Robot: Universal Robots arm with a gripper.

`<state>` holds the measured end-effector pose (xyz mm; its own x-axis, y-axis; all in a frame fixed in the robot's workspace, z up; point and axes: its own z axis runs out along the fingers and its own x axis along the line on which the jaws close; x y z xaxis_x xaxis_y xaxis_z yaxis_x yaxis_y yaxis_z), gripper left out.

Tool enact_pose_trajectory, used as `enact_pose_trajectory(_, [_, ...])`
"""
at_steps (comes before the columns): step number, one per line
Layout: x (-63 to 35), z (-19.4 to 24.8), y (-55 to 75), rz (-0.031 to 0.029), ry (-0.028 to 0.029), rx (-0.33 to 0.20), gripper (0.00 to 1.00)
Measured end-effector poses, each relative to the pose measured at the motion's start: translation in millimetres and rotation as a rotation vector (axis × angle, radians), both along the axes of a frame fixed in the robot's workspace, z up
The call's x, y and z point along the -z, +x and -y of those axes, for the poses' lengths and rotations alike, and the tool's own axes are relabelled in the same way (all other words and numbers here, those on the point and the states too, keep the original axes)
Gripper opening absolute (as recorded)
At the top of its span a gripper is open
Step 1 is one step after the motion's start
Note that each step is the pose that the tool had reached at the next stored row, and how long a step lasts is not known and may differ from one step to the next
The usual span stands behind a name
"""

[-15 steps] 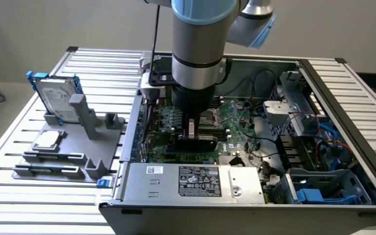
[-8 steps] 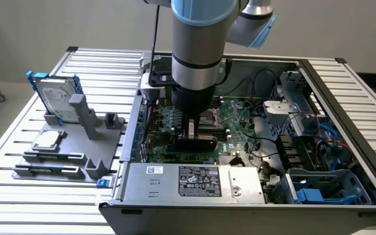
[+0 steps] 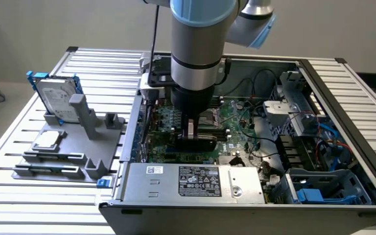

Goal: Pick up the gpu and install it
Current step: 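Insert the gpu into the slot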

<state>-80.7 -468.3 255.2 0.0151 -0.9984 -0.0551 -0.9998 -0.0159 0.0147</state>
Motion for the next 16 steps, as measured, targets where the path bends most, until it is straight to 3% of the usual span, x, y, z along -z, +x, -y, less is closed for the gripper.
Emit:
enact_pose_trajectory(7, [-0.2,0.2,-0.3,0.0000,0.0046,0.000,0.26])
enact_pose_trajectory(16, [-1.8,0.8,-0.7,-0.0002,0.0049,0.000,0.26])
